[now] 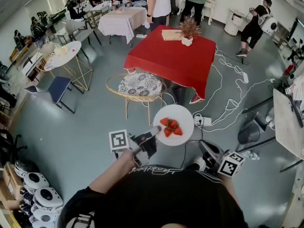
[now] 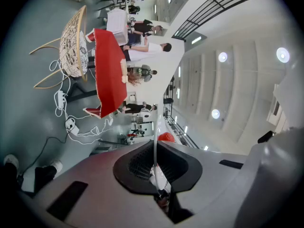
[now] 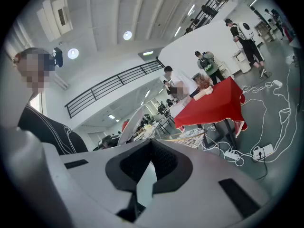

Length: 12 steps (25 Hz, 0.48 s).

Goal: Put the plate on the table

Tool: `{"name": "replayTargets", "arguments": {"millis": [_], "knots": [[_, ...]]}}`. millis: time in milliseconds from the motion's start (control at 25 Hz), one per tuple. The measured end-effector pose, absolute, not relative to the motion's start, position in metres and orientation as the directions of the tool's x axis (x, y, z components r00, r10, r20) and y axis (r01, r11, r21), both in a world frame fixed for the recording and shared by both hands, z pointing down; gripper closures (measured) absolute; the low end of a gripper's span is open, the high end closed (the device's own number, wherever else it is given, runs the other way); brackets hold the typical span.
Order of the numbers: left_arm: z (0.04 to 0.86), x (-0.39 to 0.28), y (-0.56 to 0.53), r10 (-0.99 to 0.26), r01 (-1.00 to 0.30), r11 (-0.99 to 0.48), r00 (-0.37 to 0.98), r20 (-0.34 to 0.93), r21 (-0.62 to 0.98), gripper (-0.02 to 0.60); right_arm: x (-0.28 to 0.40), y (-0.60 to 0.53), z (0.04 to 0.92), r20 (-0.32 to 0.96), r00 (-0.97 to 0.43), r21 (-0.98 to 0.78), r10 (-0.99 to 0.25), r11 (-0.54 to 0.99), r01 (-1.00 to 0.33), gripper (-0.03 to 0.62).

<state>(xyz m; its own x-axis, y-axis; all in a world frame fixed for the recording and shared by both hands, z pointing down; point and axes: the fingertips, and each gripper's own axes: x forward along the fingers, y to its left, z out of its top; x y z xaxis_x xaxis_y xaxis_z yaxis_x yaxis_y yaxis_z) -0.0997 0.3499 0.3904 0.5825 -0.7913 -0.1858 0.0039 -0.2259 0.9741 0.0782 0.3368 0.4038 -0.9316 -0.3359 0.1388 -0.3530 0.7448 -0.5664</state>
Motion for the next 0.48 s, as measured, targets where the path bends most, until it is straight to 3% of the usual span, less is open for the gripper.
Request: {"name": "replayTargets", "arguments": {"millis": [480], "knots": [[0.390,-0.093,0.334,-0.779,0.026,-0.219,0.598,-0.191,0.975,0.566,0.104,0.329,0.398,0.134,-0.901,-0.546,-0.413,0.728,-0.415,0.586]]}}
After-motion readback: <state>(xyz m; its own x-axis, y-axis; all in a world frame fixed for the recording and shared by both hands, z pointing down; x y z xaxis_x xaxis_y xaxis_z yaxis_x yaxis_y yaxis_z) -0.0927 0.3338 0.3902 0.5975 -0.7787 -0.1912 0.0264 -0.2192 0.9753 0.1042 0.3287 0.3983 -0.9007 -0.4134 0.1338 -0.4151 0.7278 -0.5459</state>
